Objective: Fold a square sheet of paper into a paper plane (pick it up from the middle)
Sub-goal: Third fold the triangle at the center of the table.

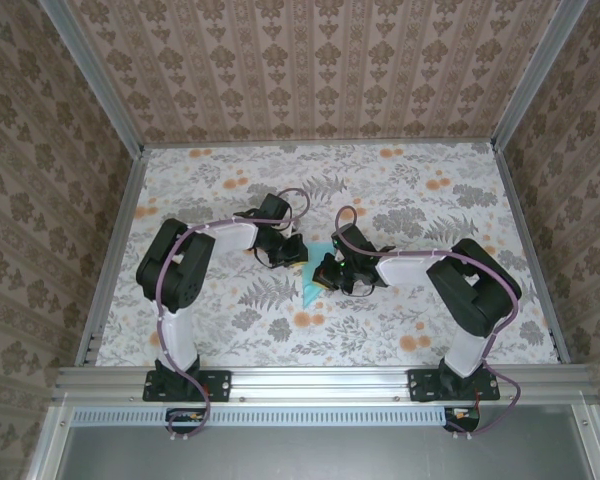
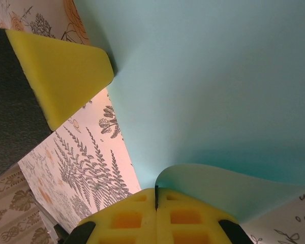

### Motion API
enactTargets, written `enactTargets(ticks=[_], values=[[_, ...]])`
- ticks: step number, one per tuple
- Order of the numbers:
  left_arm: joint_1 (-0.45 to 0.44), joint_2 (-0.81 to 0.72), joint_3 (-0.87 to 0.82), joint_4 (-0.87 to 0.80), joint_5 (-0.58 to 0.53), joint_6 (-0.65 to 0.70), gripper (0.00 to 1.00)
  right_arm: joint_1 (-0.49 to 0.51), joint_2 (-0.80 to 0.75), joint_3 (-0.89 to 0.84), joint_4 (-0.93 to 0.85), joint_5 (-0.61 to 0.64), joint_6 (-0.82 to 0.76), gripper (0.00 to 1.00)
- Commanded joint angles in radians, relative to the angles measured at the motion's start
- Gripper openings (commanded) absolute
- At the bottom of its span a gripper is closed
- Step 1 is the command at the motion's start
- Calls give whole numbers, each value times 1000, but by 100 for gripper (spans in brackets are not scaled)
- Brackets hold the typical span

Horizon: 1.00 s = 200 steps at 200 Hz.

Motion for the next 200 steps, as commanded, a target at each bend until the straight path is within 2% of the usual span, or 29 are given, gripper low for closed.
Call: enactTargets(ticks=[1,200], values=[[-2,22,12,-38,-6,25,10,6,23,24,0,-6,-18,3],[-13,25,11,-36,-4,23,10,10,61,59,-50,-22,-86,4]])
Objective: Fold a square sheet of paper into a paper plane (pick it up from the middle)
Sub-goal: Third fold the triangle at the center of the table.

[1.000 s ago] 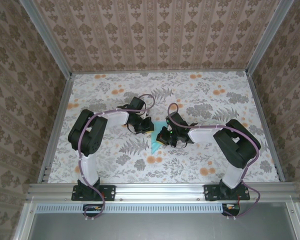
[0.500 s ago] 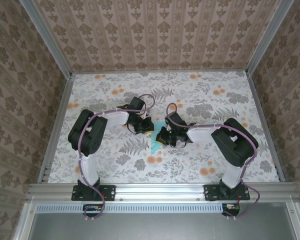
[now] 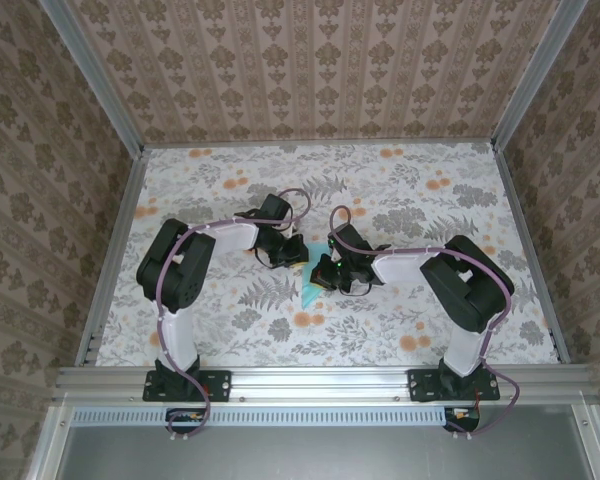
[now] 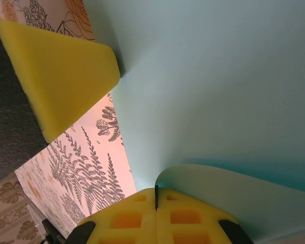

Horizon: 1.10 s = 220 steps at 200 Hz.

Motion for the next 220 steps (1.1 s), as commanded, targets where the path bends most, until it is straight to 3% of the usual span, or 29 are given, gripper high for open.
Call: enactTargets(ticks=[1,170,220], values=[[-7,26,11,-37,-3,23,10,4,22,28,-41,-7,-26,4],[-7,24,11,-45,-12,21,10,5,4,4,-87,31,-27,4],[-3,12,28,-64,-13,25,11,6,16,7,-107,29,-35,15]])
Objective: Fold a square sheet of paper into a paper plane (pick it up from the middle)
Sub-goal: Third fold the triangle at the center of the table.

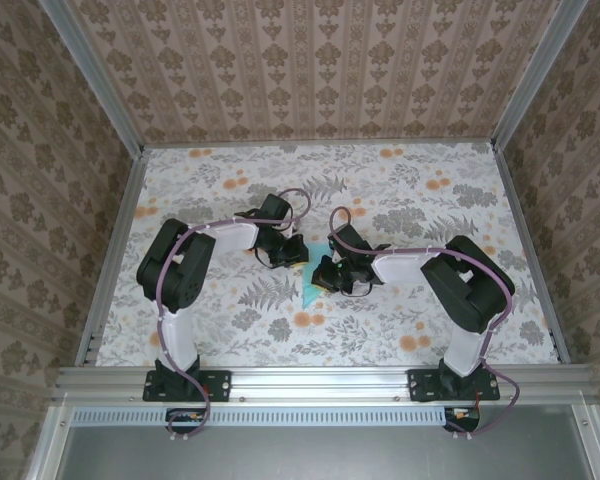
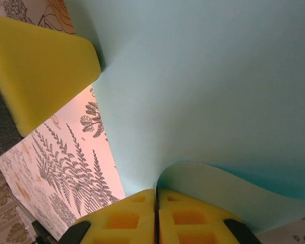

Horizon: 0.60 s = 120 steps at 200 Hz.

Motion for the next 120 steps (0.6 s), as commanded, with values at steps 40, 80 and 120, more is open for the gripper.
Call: enactTargets(ticks=[40,80,120], values=[[43,-40,43,-83,-14,27,16,6,19,3,-72,21,-27,32],[110,-115,13,-83,4,26,21,6,19,5,-68,21,-30,41],[119,-175,-49,-43,48,16,22,6,27,0,-63,20,-29,44]])
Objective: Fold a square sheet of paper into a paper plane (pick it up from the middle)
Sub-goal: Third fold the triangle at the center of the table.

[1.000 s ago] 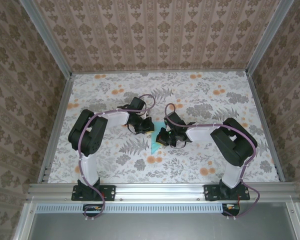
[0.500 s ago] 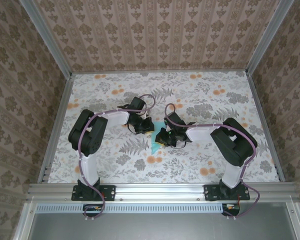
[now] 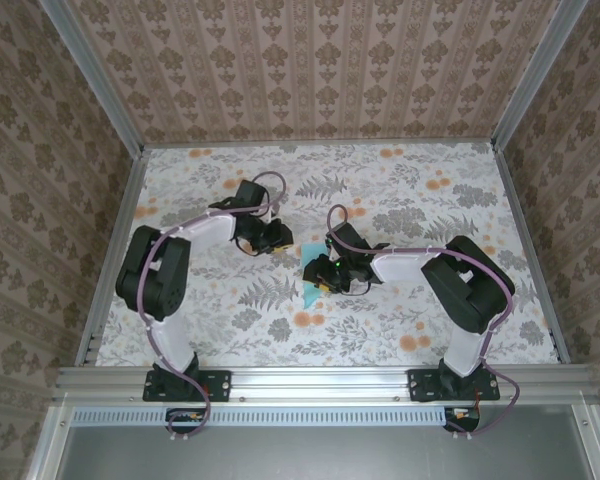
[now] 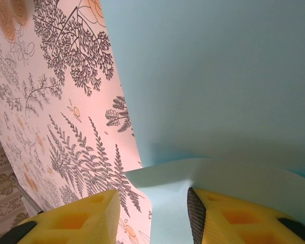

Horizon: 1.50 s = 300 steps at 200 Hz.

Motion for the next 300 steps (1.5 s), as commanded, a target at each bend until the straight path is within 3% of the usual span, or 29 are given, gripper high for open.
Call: enactTargets(ticks=[1,30,76,115,203,254,300], values=[[-7,-45,-41,16,46,8,22,1,28,-17,-73,39,-7,44],[-7,-61,-86,66,94,-14,19,1,27,-23,-77,46,-8,39],[-62,-71,-127,80,116,-23,12,1,28,-30,-103,65,-14,14],[-122,-72,-166,95,116,-42,6,1,32,-30,-113,75,-18,6],[-175,-19,-150,85,112,-43,1,1,35,-31,-109,75,-14,5],[-188,16,-143,48,47,-25,0,1,22,-43,-75,66,-12,5],[-200,37,-123,-5,-37,0,0,-2,-19,-90,63,27,-26,7]])
